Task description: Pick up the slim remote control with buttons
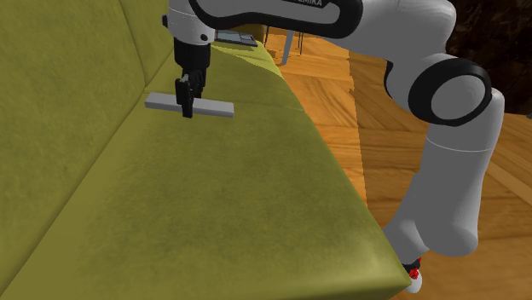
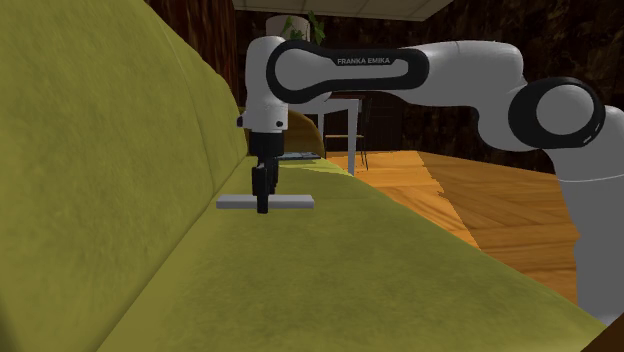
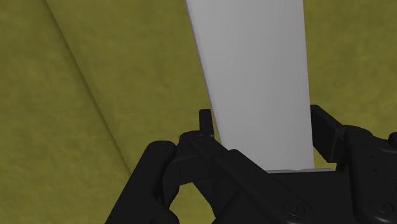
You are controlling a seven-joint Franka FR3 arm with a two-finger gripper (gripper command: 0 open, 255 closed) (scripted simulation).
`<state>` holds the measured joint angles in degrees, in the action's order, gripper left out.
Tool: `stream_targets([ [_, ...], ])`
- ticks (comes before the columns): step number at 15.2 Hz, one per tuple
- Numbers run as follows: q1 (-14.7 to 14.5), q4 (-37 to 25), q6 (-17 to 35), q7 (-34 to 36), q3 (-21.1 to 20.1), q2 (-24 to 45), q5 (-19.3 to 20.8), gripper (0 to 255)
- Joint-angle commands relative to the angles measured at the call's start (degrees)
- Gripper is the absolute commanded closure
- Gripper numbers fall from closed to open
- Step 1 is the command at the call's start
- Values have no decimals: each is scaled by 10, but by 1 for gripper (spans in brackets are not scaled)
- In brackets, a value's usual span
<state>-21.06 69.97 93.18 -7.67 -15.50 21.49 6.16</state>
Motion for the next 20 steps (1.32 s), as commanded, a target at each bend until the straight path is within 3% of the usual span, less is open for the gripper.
stream_targets([
  [1, 0, 0, 0, 0, 0, 1, 0, 255],
  [3, 0, 2, 0, 0, 0, 0, 0, 255],
  [8, -7, -63, -48, 0, 0, 17, 4, 255],
  [14, -20, -166, -117, 0, 1, 51, 14, 255],
  [18, -38, -272, -179, -2, 3, 95, 25, 255],
  [20, -39, -278, -182, -2, 4, 98, 25, 255],
])
